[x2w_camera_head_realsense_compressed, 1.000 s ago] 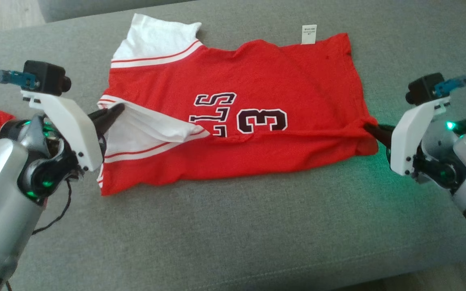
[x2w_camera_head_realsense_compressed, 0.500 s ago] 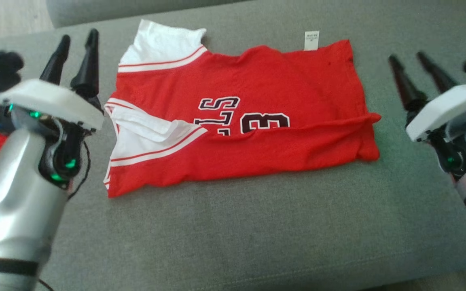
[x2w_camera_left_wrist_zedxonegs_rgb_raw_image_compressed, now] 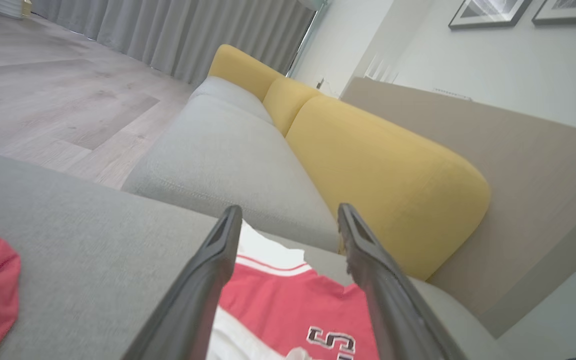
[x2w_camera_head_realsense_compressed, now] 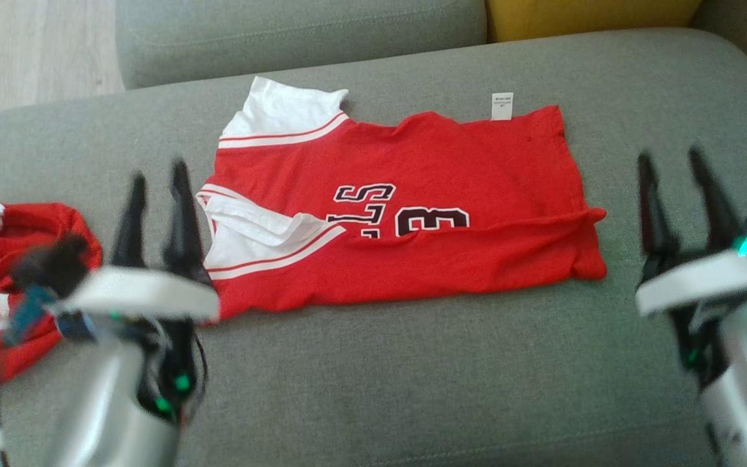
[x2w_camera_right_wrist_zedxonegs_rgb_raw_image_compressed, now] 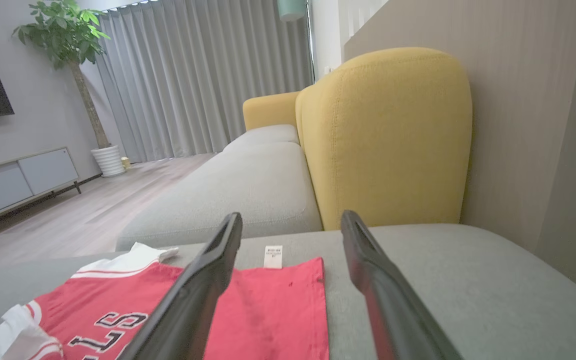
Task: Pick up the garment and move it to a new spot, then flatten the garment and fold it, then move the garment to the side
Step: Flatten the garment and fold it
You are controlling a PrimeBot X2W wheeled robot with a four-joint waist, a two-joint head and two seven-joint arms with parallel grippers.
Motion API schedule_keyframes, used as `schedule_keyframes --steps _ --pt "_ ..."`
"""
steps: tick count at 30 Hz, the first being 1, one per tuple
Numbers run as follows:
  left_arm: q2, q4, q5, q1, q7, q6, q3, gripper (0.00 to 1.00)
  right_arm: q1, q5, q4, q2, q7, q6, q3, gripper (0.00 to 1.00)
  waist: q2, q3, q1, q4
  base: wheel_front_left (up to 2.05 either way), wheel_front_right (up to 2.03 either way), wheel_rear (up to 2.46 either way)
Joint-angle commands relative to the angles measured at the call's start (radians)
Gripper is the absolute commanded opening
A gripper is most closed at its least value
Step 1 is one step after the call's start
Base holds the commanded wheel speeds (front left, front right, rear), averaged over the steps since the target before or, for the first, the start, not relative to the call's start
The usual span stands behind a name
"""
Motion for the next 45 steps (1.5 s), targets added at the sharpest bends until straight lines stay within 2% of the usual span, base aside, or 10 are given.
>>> schedule_keyframes --steps 1,6,10,23,30,33,34,35,38,45 --pt "0.002 -0.025 0.042 0.004 -0.005 -0.008 0.044 1.0 0.039 -0.043 -0.063 0.025 -0.011 0.004 -0.014 1.0 -0.0001 -0.008 0.0 0.002 0.0 0.0 0.0" --pt "-0.03 0.041 0.144 0.067 -0.005 -0.03 0.014 1.0 0.141 -0.139 -0.132 0.094 -0.01 0.004 -0.072 1.0 -0.0001 -0.01 0.0 -0.002 0.0 0.0 0.0" --pt "-0.029 0.108 0.183 0.063 -0.005 -0.03 -0.01 1.0 0.159 -0.168 -0.157 0.117 0.001 0.004 -0.083 1.0 -0.0001 -0.006 0.0 -0.01 0.0 0.0 0.0" --pt "0.054 0.403 0.326 -0.049 0.139 0.121 -0.066 1.0 0.167 -0.192 -0.222 0.143 0.034 0.004 -0.106 1.0 -0.0001 0.034 0.0 -0.071 0.0 0.0 0.0" --pt "0.074 0.49 0.35 -0.074 0.226 0.12 -0.107 1.0 0.16 -0.193 -0.231 0.144 0.036 0.004 -0.111 1.0 -0.0001 0.057 0.0 -0.086 0.0 0.0 0.0" --pt "0.073 0.519 0.356 -0.082 0.274 0.096 -0.136 1.0 0.158 -0.197 -0.23 0.142 0.043 0.004 -0.113 1.0 -0.0001 0.066 0.0 -0.085 0.0 0.0 0.0" --pt "0.072 0.525 0.356 -0.086 0.286 0.084 -0.143 0.47 0.157 -0.198 -0.229 0.142 0.045 0.004 -0.114 1.0 -0.0001 0.069 0.0 -0.084 0.0 0.0 0.0" --pt "0.072 0.527 0.356 -0.091 0.291 0.073 -0.15 0.0 0.156 -0.199 -0.227 0.144 0.049 0.004 -0.116 1.0 -0.0001 0.071 0.0 -0.082 0.0 0.0 0.0" --pt "0.075 0.518 0.358 -0.104 0.277 0.053 -0.161 0.0 0.151 -0.192 -0.211 0.16 0.068 0.004 -0.134 1.0 -0.0001 0.082 0.0 -0.074 0.0 0.0 0.0" --pt "0.081 0.423 0.367 -0.13 0.145 0.063 -0.152 0.0 0.129 -0.214 -0.115 0.203 0.172 0.004 -0.177 1.0 -0.0001 0.103 0.0 -0.032 0.0 0.0 0.0"
